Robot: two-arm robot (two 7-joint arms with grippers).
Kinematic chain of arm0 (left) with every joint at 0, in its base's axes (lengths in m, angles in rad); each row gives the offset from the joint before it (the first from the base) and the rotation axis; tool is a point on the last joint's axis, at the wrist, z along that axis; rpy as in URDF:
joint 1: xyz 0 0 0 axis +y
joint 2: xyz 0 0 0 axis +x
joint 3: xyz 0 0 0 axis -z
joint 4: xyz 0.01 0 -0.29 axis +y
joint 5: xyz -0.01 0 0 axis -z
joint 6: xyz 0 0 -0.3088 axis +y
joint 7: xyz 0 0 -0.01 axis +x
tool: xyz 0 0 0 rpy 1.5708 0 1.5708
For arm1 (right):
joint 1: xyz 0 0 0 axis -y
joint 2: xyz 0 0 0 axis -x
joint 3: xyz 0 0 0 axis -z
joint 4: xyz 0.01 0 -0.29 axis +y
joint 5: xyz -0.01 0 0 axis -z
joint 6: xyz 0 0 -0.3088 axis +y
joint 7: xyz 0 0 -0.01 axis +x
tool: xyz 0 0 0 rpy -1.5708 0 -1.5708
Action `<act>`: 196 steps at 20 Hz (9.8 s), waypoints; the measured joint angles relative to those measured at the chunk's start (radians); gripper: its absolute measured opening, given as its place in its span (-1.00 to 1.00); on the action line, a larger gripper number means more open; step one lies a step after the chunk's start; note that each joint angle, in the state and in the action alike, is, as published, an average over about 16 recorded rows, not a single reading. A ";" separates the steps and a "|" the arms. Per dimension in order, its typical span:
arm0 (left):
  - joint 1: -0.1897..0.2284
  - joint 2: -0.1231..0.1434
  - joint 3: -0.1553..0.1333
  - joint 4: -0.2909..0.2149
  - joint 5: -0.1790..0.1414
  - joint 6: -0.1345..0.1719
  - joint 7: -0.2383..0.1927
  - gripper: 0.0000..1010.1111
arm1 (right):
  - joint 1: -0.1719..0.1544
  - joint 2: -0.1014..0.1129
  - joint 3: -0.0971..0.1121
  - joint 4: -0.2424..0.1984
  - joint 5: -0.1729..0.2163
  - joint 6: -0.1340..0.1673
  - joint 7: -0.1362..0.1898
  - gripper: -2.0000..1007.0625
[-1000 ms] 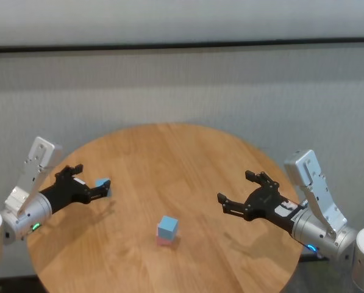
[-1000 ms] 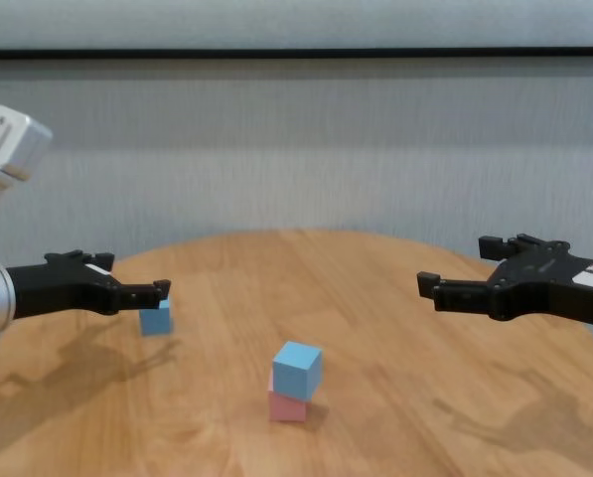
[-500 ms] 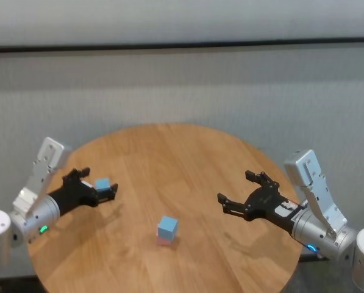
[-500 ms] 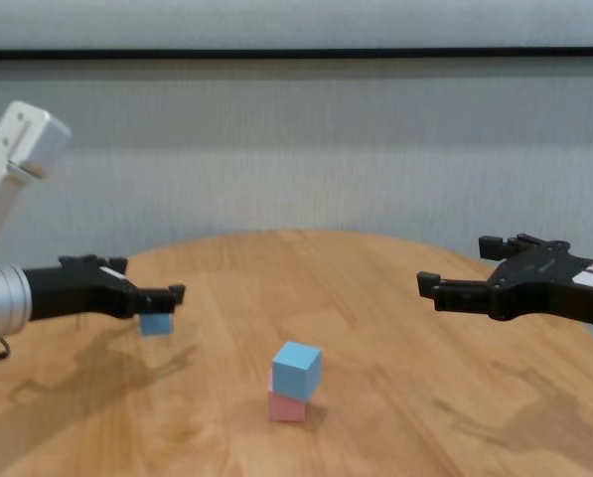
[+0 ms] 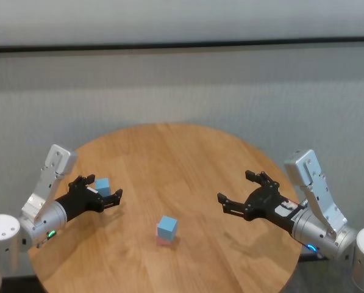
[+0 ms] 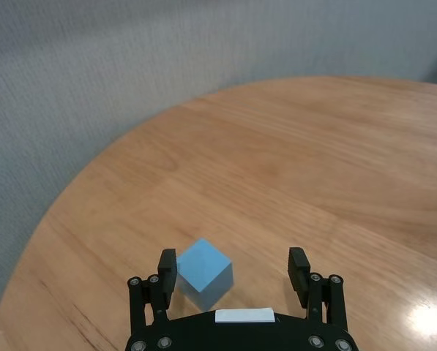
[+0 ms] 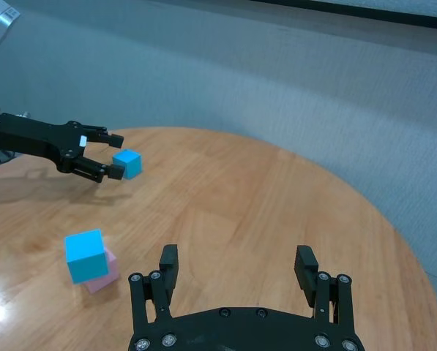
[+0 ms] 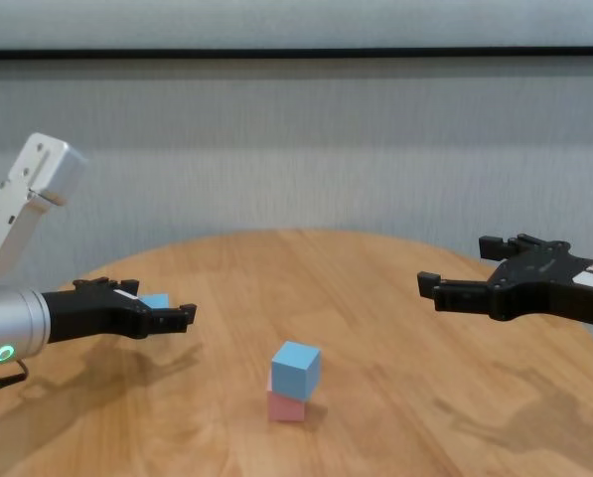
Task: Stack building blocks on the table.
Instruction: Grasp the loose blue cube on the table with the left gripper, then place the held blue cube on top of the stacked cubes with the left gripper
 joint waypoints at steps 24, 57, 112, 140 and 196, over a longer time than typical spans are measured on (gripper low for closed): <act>-0.087 -0.052 -0.022 0.202 0.025 -0.073 0.005 0.98 | 0.000 0.000 0.000 0.000 0.000 0.000 0.000 0.99; -0.251 -0.104 -0.042 0.534 0.041 -0.198 -0.052 0.35 | 0.000 0.000 0.000 0.000 0.000 0.000 0.000 0.99; 0.161 0.116 0.084 -0.456 -0.068 0.083 -0.308 0.11 | 0.000 0.000 0.000 0.000 0.000 0.000 0.000 0.99; 0.110 0.092 0.170 -0.391 -0.112 0.076 -0.312 0.11 | 0.000 0.000 0.000 0.000 0.000 0.000 0.000 0.99; 0.089 0.131 0.280 -0.375 -0.202 0.099 -0.273 0.17 | 0.000 0.000 0.000 0.000 0.000 0.000 0.000 0.99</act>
